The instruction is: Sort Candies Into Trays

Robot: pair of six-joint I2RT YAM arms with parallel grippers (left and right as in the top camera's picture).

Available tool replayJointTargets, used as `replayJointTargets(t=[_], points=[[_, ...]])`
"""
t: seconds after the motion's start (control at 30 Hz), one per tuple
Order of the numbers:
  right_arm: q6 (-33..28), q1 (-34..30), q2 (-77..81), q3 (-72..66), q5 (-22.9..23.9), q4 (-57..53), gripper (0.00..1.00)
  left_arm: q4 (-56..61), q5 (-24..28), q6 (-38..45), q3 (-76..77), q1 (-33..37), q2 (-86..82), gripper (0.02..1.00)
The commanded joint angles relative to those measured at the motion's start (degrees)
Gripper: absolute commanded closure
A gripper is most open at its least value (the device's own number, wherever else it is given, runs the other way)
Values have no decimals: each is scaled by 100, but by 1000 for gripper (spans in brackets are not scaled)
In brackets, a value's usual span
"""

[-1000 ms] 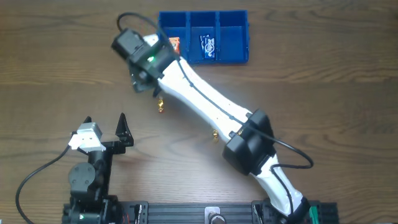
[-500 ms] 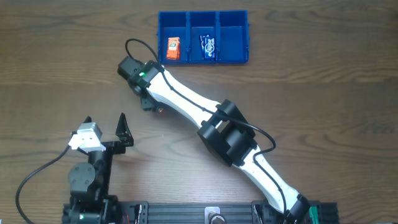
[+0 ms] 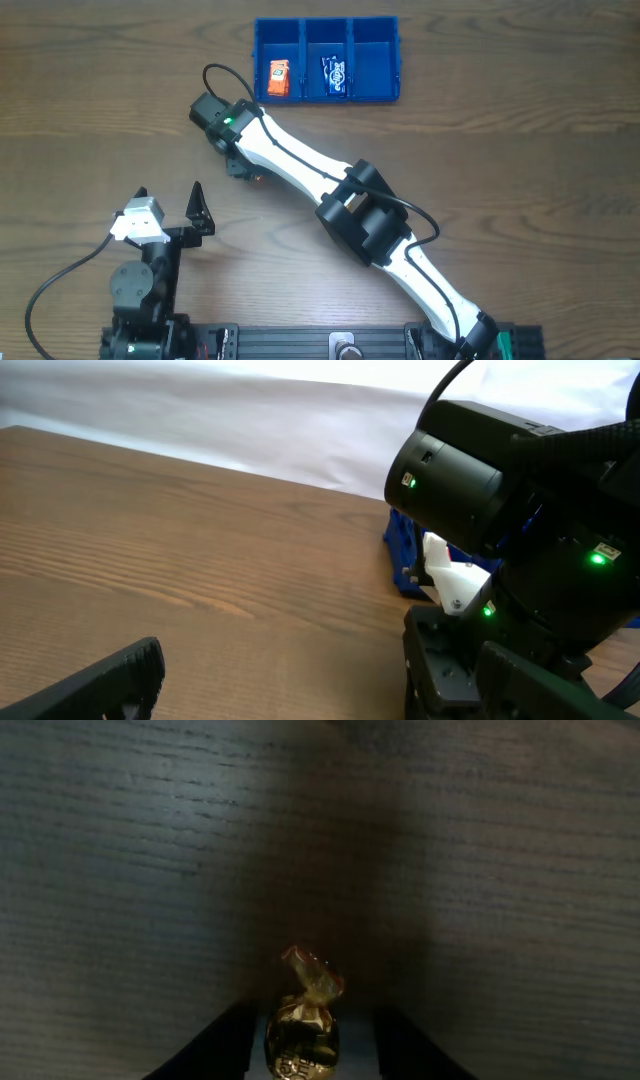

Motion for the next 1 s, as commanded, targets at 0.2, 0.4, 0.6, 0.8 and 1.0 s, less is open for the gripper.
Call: replayJointTargets(t=[0.2,0.4,0.6,0.8,1.0], points=[[59,11,85,9,15,33,711,-195,-92,98,-136,39,-24,20],[59,17,83,2,15,59,820,-195,-92,98,-136,39,-24,20],[-496,-280,-1158,22,420,-109,860,-195,-92,98,-136,39,-24,20],[-1307,-1438,-2444,22,1401,11,844,-195,-92,98,-136,39,-24,23],[-2079,-2745,-2306,-321,903,723,842,-195,-92,98,-136,39,-24,20]])
